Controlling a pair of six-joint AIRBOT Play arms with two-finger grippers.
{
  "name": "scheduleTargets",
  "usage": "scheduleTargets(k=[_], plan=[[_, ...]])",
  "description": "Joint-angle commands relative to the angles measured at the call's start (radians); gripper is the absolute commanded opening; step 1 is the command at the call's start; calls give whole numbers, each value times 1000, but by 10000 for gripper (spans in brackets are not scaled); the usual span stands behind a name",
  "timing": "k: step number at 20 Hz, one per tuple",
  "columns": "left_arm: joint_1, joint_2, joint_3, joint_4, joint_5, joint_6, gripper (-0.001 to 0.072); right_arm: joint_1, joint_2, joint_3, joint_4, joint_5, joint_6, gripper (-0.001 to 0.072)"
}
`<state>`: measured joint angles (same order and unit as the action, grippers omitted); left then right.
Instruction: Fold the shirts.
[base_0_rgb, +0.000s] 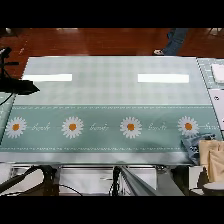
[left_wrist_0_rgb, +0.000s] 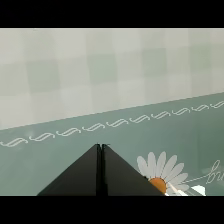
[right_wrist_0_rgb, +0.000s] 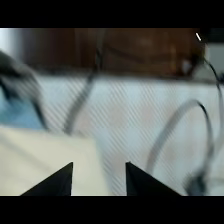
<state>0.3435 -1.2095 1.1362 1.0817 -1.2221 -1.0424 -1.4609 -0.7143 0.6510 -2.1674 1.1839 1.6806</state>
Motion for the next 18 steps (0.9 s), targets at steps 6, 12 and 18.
scheduleTargets(k=[6, 12, 18], plan=[[-2, -1, 1, -189, 44, 35, 338, 922, -465, 443, 1213, -746, -366, 361], [-140, -1, 0, -151, 37, 54, 341, 1629, -935, 847, 731, 161, -214, 361], [-508, -109, 1, 218, 108, -212, 544, 1752, -881, 847, 554, 386, -116, 466]])
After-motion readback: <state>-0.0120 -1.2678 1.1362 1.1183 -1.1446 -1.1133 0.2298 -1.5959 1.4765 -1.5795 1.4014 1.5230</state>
